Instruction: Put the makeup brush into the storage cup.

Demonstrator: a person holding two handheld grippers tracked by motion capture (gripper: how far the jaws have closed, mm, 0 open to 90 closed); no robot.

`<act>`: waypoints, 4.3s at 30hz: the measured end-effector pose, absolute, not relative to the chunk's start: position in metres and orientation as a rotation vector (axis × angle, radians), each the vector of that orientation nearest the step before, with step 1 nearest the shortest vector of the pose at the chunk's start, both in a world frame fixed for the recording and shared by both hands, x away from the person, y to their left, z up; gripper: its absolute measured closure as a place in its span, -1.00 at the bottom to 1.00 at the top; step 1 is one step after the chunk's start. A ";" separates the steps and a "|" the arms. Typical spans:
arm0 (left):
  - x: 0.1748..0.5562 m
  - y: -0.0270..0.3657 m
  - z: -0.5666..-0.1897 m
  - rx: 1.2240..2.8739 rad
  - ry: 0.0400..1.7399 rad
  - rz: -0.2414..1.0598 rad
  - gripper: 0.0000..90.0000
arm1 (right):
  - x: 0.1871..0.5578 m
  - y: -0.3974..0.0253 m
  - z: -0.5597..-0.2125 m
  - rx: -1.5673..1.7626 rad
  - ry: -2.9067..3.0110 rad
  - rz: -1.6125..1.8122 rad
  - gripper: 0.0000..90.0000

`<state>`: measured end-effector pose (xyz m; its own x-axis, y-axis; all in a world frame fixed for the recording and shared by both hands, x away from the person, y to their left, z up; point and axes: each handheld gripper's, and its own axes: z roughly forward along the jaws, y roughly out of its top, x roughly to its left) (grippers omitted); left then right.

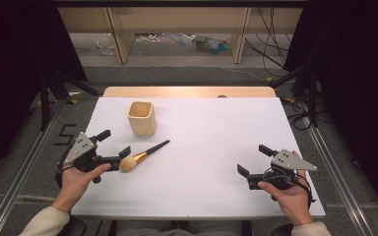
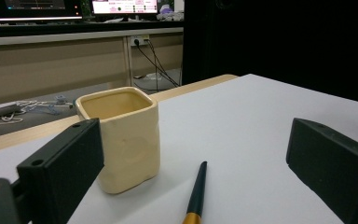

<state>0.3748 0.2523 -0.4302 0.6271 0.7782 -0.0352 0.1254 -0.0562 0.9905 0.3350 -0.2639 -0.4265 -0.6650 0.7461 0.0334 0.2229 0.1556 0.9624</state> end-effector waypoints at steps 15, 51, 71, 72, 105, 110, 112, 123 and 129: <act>0.389 0.241 -0.431 1.593 0.768 0.628 -0.91 | 0.335 -0.264 -0.426 0.925 1.969 1.506 -0.99; 0.414 0.216 -0.435 1.644 0.745 0.588 -0.88 | 0.335 -0.264 -0.427 0.928 1.983 1.513 -0.99; 0.429 0.207 -0.440 1.720 0.753 0.580 -0.84 | 0.335 -0.265 -0.426 0.930 1.981 1.502 -0.99; 0.429 0.207 -0.440 1.720 0.753 0.580 -0.84 | 0.335 -0.265 -0.426 0.930 1.981 1.503 -0.99; 0.452 0.176 -0.440 2.300 0.796 0.509 -0.66 | 0.336 -0.264 -0.428 0.940 1.984 1.511 -0.98; 0.455 0.175 -0.439 2.396 0.806 0.455 -0.60 | 0.337 -0.264 -0.428 0.934 1.978 1.519 -0.98; 0.456 0.173 -0.439 2.420 0.805 0.430 -0.59 | 0.337 -0.264 -0.428 0.936 1.980 1.520 -0.98; 0.465 0.162 -0.438 2.614 0.797 0.382 -0.52 | 0.336 -0.266 -0.428 0.943 1.992 1.484 -0.98; 0.474 0.161 -0.439 2.700 0.818 0.328 -0.47 | 0.336 -0.265 -0.428 0.941 2.002 1.482 -0.97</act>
